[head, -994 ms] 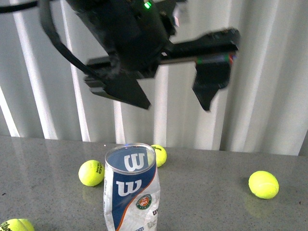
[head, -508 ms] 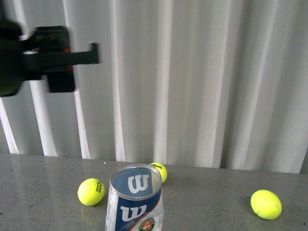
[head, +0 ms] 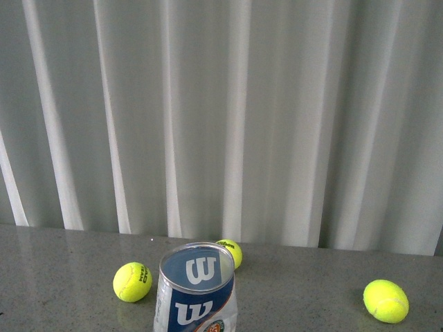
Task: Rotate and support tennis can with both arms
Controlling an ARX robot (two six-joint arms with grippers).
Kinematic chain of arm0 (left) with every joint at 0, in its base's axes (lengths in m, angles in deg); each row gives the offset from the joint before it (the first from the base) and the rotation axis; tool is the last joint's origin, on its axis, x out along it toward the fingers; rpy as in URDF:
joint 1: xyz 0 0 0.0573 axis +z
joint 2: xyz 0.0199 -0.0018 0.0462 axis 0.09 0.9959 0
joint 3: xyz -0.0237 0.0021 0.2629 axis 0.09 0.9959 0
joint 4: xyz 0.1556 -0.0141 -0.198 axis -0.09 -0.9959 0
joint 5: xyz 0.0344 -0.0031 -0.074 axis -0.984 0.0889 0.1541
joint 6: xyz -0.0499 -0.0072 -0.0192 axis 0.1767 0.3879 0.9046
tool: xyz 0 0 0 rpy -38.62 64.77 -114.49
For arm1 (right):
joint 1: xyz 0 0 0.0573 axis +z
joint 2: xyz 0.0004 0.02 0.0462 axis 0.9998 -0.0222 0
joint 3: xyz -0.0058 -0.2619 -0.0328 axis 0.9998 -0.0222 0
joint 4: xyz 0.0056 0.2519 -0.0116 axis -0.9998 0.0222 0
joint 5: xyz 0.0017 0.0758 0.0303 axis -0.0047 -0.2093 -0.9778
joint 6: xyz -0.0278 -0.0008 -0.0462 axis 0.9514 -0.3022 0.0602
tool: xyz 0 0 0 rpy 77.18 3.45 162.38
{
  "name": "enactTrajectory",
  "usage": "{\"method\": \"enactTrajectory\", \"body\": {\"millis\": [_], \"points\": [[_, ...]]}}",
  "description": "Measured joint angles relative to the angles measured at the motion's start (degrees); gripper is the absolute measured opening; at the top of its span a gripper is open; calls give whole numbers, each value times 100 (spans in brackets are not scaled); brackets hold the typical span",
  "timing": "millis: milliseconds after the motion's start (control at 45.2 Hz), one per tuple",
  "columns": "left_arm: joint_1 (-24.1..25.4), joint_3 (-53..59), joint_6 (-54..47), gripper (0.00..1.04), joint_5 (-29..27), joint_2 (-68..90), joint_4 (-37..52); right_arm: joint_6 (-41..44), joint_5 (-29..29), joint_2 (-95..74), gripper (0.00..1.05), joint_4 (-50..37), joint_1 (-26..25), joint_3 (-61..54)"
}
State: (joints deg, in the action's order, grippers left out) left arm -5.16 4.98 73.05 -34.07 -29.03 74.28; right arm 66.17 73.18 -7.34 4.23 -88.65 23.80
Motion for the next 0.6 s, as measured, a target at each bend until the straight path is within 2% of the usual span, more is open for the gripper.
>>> {"method": "enactTrajectory", "body": {"millis": [331, 376, 597], "points": [[507, 841, -2, 4, 503, -1283, -435, 0, 2, -2, 98, 0, 0, 0], [782, 922, -4, 4, 907, -1493, -570, 0, 2, 0, 98, 0, 0, 0], [1016, 1163, -2, 4, 1012, -2286, -1110, -2, 2, -2, 98, 0, 0, 0]]}}
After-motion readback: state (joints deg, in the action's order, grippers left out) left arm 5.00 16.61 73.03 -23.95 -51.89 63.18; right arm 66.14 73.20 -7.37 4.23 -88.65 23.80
